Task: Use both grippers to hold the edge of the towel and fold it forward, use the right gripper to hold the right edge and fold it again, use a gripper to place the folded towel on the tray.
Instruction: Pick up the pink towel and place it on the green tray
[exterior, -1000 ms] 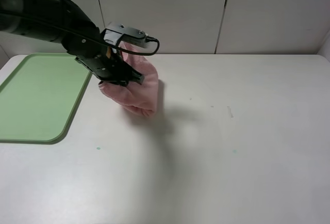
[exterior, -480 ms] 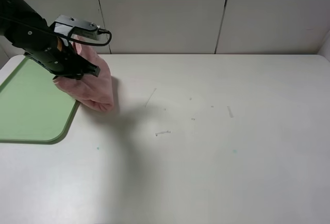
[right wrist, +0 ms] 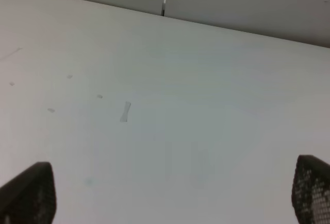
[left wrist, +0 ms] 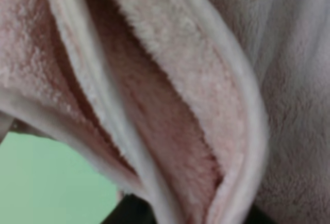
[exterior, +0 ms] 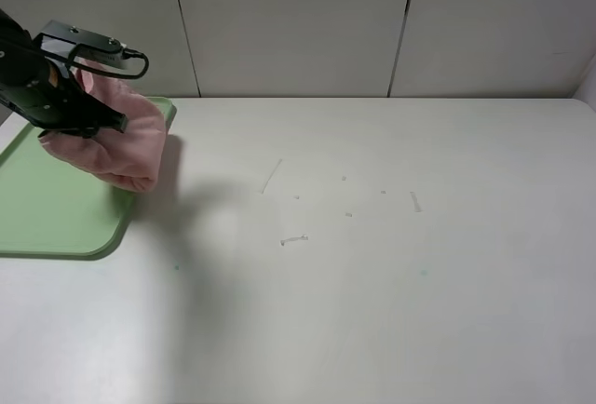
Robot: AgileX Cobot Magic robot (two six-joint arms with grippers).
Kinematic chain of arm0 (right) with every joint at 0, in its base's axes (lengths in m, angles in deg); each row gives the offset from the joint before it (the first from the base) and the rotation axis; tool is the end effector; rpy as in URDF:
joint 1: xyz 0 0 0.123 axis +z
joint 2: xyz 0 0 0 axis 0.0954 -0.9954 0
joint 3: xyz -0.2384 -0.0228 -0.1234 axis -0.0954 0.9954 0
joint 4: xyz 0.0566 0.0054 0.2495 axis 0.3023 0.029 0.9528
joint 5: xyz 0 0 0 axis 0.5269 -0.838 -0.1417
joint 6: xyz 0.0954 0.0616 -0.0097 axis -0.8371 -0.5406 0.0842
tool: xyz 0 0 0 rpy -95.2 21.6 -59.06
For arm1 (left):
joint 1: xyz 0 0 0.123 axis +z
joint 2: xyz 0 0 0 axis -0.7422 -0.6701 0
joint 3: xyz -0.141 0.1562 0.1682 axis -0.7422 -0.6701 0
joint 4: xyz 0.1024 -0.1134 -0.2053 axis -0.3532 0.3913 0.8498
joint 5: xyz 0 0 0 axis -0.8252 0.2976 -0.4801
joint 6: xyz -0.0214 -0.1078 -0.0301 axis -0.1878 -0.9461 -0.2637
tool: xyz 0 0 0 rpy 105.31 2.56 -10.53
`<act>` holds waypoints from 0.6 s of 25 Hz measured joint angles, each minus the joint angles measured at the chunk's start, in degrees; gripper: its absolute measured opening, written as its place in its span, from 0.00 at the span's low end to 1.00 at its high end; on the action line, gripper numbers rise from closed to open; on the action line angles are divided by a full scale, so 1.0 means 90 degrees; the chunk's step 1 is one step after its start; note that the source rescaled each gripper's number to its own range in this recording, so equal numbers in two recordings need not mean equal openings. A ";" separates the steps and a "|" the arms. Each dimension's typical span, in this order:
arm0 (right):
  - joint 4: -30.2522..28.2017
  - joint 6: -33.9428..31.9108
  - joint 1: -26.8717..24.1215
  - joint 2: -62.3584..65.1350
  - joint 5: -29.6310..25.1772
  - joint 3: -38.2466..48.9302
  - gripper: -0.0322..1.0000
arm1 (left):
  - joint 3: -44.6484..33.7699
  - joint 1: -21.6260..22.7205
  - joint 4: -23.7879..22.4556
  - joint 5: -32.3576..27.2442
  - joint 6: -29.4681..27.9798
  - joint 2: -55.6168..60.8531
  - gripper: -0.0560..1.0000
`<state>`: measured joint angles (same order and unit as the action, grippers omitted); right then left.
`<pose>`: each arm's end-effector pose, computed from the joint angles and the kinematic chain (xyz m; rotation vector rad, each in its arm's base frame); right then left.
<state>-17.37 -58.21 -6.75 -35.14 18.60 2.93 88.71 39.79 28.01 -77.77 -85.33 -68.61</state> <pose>0.0334 0.0173 0.2721 -0.3072 1.9927 0.0009 0.3593 -0.0277 0.1499 0.2696 2.4866 0.2588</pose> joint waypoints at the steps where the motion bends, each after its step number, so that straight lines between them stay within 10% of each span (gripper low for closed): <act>1: 0.0000 0.0000 0.0000 0.0000 0.0000 0.0000 1.00 | 0.0000 0.0071 -0.0014 0.0006 0.0000 0.0000 0.17; 15: 0.0000 0.0000 0.0000 0.0000 0.0000 0.0000 1.00 | -0.0347 0.0968 -0.0472 0.0568 0.0000 0.0000 0.17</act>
<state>-17.37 -58.21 -6.75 -35.14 18.60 2.93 85.59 48.51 23.77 -72.66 -85.33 -68.61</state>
